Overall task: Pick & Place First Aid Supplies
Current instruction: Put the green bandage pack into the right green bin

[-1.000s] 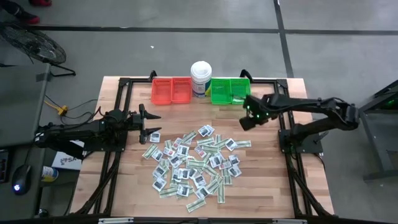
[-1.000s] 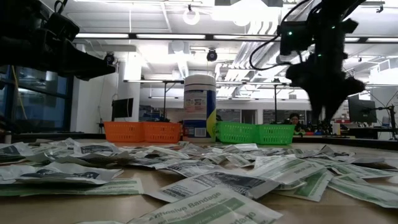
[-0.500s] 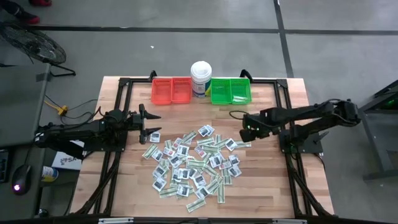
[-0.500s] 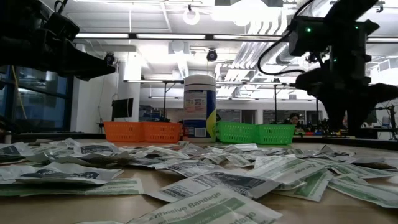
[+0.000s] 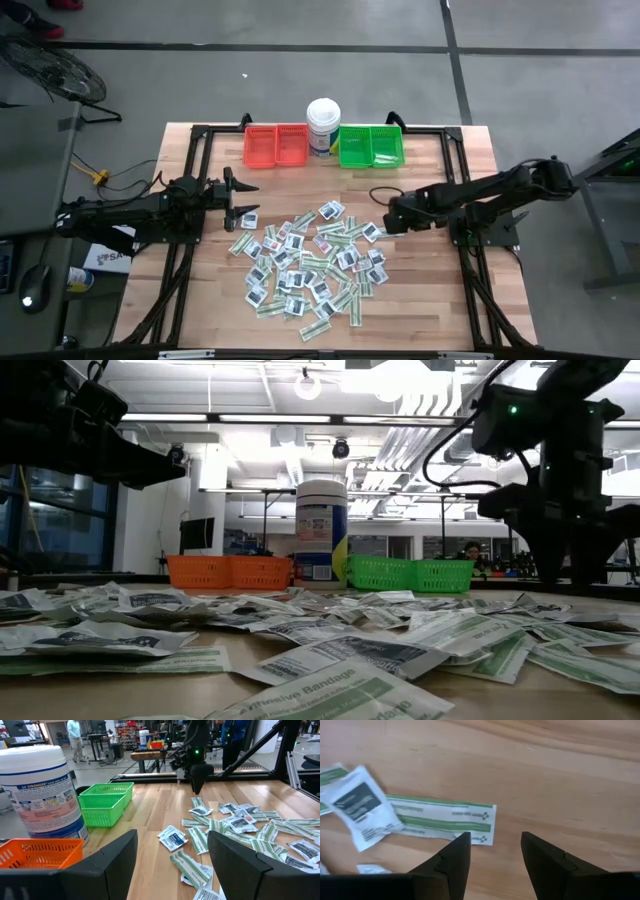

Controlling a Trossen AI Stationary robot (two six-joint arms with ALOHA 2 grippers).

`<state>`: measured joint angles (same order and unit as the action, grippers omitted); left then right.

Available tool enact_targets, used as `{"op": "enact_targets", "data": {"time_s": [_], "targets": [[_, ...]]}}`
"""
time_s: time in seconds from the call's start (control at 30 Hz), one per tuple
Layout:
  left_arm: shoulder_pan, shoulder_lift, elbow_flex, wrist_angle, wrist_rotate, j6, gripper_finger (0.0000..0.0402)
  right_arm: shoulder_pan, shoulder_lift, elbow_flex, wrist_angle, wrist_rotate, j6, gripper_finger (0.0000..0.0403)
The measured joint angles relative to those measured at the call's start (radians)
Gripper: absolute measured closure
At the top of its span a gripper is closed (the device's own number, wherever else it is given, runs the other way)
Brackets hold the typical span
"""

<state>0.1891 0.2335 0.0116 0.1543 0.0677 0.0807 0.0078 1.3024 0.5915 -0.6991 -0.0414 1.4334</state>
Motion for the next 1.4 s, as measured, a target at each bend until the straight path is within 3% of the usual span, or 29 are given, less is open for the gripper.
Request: {"op": "enact_targets", "data": {"time_s": [0.47, 1.23, 1.4], "targets": [[0.000, 0.000, 0.000, 0.000, 0.000, 0.000, 0.0163, -0.001, 0.160, 0.012, 0.059, -0.021, -0.001, 0.0248], [0.000, 0.000, 0.000, 0.000, 0.000, 0.000, 0.0163, -0.008, 0.171, 0.023, 0.007, -0.009, -0.005, 0.0394], [0.000, 0.000, 0.000, 0.000, 0.000, 0.000, 0.0163, -0.014, 0.146, 0.032, -0.002, 0.000, -0.020, 0.0401]]}}
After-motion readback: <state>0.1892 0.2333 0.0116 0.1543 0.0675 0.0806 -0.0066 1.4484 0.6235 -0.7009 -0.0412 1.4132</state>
